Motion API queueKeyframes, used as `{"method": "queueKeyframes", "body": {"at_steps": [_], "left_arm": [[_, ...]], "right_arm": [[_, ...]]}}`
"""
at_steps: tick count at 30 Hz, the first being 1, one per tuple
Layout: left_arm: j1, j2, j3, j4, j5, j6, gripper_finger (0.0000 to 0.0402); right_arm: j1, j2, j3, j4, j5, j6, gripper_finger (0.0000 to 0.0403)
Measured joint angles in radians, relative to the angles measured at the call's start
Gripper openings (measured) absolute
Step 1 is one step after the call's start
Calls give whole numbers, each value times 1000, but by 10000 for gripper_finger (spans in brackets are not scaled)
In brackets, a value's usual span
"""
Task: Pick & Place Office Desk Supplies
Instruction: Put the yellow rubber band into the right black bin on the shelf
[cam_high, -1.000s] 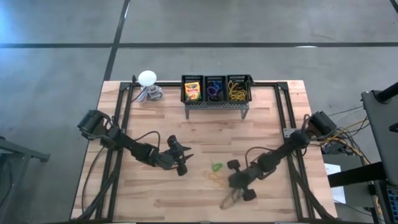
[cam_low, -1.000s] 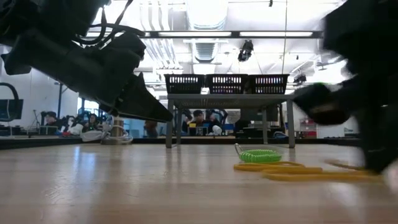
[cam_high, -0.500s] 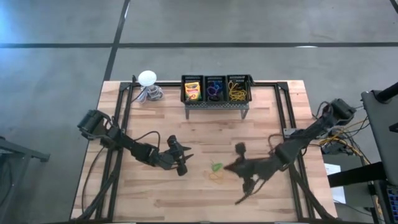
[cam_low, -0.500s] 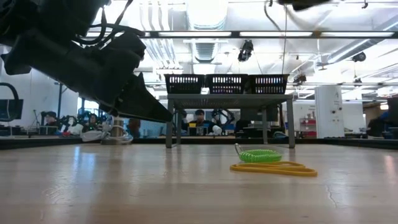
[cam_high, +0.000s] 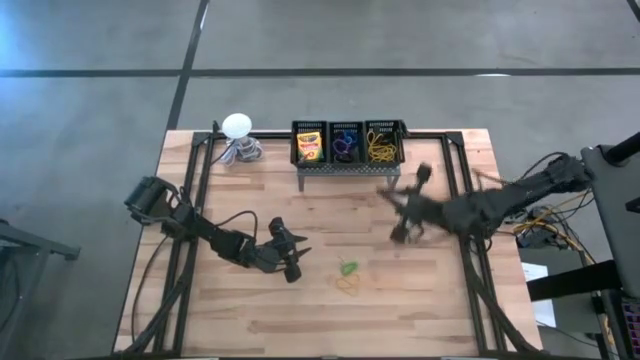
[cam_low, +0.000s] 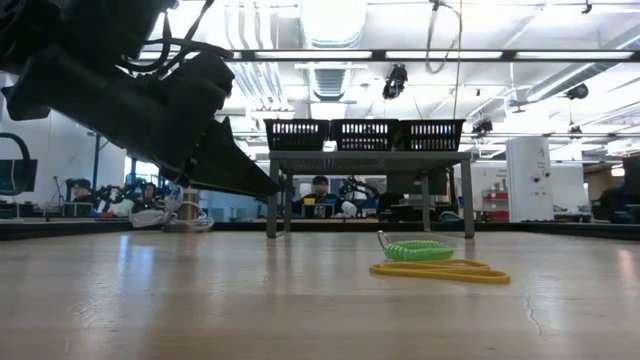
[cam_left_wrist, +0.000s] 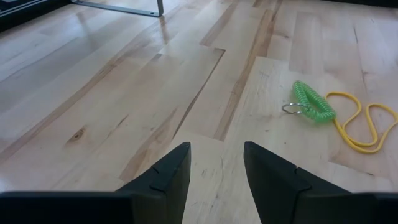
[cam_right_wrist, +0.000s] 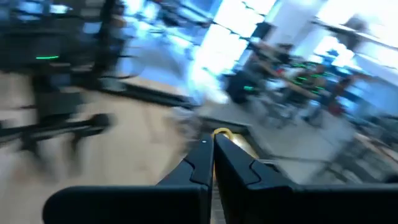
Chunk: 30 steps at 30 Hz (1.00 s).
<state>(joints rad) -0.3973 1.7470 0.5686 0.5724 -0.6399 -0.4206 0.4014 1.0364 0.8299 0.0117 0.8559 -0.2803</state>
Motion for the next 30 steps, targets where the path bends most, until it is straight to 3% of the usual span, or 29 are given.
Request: {"method": "queueKeyframes", "body": {"at_steps": [5,12,16,19,23,30], "left_arm": [[0,0,0,0,0,0,155],[0,0,0,0,0,0,155],[0,0,0,0,0,0,155],[0,0,0,-1,0,0,155],[0,0,0,-1,0,0,155],[0,0,0,-1,4,0,156]], "right_arm": [[-186,-103,0,1,-29,-84,8],[-468,-149,0,-7,-244,-79,8],[-623,-121,0,-15,-393,-30,8],[-716,-86,0,-53,-447,3,8],[-795,-39,-2,-149,-469,46,8],[-824,17,-5,-304,-472,108,8]]}}
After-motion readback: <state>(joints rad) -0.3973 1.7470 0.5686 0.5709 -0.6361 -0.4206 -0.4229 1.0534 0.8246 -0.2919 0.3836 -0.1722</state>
